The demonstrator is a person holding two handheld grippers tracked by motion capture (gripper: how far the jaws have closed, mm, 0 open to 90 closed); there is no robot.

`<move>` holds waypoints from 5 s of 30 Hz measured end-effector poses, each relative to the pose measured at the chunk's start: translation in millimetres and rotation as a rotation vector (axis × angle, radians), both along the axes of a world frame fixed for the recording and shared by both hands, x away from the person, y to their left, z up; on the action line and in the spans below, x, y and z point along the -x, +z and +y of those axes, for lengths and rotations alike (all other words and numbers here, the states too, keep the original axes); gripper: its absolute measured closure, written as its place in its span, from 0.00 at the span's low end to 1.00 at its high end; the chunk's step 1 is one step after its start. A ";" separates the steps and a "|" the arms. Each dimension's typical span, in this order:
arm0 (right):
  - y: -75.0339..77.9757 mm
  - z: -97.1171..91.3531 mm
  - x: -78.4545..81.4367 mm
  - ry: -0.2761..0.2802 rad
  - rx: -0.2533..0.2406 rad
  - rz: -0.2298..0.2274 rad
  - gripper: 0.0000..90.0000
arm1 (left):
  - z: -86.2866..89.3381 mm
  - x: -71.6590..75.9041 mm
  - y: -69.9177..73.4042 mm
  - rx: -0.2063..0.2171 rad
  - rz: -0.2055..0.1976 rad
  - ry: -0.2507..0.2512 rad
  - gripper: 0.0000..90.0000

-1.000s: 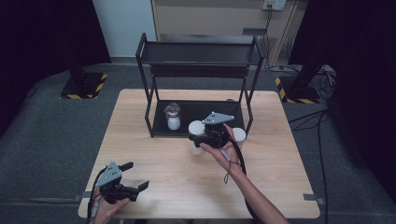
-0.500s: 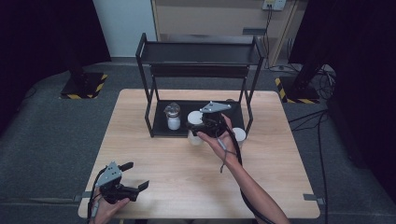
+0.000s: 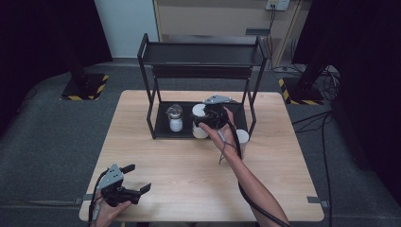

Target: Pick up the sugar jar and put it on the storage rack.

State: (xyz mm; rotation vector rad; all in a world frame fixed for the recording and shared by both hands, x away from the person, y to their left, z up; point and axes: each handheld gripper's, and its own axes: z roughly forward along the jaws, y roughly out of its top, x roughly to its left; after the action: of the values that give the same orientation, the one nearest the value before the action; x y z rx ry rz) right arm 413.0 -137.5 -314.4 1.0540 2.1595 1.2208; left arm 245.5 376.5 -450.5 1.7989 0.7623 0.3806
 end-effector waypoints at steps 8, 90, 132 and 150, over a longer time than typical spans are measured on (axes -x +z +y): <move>-2.8 8.0 -13.3 -0.038 0.012 -0.004 0.37 | -0.2 -0.1 -0.1 -0.001 -0.001 -0.001 0.00; -1.0 8.3 -18.9 -0.071 -0.036 -0.034 0.11 | -2.0 -1.1 0.0 -0.011 -0.005 -0.014 0.00; 60.1 -73.7 82.5 0.146 -0.036 -0.168 0.08 | -2.2 -1.6 -0.2 -0.009 -0.003 -0.018 0.00; 49.8 -145.6 140.5 0.074 -0.069 -0.192 0.08 | -2.2 -1.4 -0.4 -0.006 -0.005 -0.018 0.00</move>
State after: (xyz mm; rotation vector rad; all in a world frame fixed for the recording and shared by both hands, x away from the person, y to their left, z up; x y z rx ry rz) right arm 272.5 -283.1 -264.6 0.8519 2.0379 1.3801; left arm 246.9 374.2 -450.8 1.8087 0.7420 0.3755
